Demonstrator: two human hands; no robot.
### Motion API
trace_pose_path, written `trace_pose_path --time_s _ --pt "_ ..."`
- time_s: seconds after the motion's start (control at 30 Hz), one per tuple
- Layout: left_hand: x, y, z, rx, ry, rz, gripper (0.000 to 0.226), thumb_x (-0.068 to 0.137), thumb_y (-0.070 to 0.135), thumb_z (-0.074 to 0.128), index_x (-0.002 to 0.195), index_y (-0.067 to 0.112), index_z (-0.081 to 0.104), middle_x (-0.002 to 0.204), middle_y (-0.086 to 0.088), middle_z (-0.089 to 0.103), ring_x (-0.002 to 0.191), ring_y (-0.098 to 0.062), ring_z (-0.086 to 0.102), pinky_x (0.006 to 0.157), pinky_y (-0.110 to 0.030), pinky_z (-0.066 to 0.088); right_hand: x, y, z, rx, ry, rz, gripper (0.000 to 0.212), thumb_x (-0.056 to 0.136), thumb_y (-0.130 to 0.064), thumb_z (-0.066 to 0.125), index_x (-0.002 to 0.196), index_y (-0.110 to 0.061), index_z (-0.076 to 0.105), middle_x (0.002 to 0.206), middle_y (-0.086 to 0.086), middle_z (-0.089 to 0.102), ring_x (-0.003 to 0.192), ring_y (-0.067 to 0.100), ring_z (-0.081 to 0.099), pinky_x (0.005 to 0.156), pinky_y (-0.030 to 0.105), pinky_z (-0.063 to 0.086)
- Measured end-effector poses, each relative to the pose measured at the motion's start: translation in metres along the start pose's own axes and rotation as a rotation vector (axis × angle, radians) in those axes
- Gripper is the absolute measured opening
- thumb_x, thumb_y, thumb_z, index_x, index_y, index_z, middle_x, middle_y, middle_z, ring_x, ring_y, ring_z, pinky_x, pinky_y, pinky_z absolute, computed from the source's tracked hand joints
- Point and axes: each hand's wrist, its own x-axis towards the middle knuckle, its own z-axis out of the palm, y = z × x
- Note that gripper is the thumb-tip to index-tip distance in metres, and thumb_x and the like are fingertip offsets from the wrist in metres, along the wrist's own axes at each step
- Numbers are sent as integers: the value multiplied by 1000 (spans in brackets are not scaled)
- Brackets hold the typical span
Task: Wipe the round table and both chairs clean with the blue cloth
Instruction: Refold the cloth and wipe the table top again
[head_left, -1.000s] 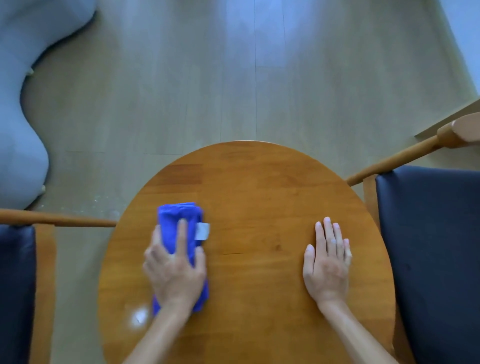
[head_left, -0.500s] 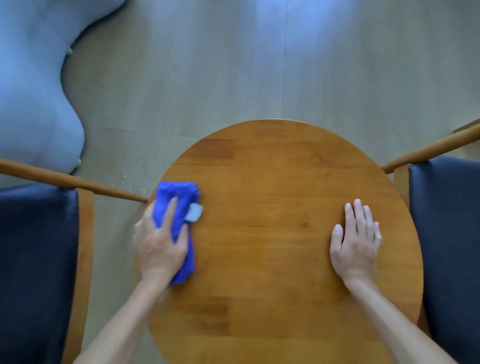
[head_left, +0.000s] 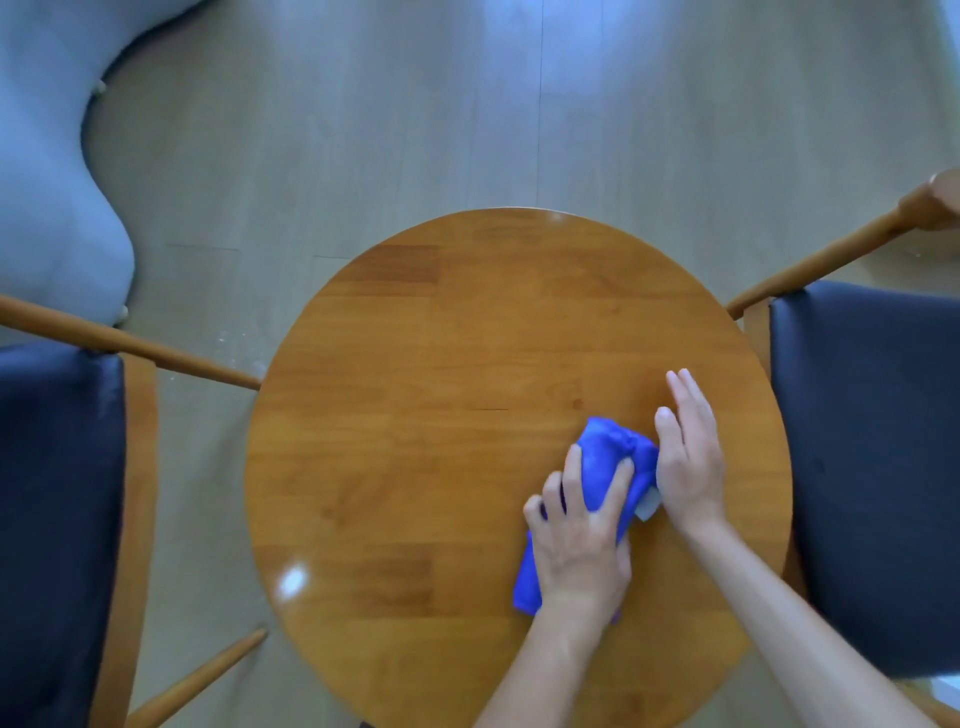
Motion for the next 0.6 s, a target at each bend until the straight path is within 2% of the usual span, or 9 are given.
trace_pose_path --time_s 0.07,0.13,0.23,0.3,0.37,0.47,0.6 --pt "21 -9 -16 -128 29 -67 60 77 50 46 137 46 40 146 -4 38 118 -24 43 95 -41 37 -38 -12 5 -5 29 -50 61 91 -40 32 142 -9 44 153 11 34 142 15 28 117 32 20" --pt "24 -33 -44 -290 -20 -92 63 77 59 37 140 49 35 150 0 30 129 -19 33 107 -35 26 -73 -25 29 -56 37 -14 67 88 -48 35 142 -11 45 153 19 30 142 29 28 116 40 22" --pt "8 -98 -86 -257 37 -51 54 81 61 30 134 53 34 151 4 31 137 -14 25 104 -22 13 -85 -55 86 -318 86 83 73 81 -62 44 139 -19 51 152 23 31 139 46 27 108 59 28" --pt "-5 -137 -109 -241 79 -92 48 83 58 29 129 51 42 148 6 37 135 -15 27 110 -30 16 -80 -70 116 -493 110 137 75 76 -67 48 134 -20 56 151 24 32 137 51 27 104 65 30" --pt "-13 -162 -123 -184 133 -155 53 83 56 30 129 41 52 143 4 44 133 -17 31 112 -40 23 -81 -69 124 -566 119 127 74 75 -65 50 133 -20 57 151 24 32 136 52 28 102 66 32" --pt "-19 -181 -134 -40 143 -245 59 84 52 30 131 28 56 144 0 43 135 -19 29 110 -42 21 -108 -57 117 -628 74 -23 69 79 -63 52 136 -24 55 154 21 30 138 50 26 104 65 32" --pt "-18 -194 -137 158 136 -293 61 84 49 28 136 27 51 151 -9 32 142 -27 20 114 -48 15 -169 -33 104 -653 -109 -443 72 74 -64 61 138 -30 54 154 19 32 143 46 23 108 65 27"
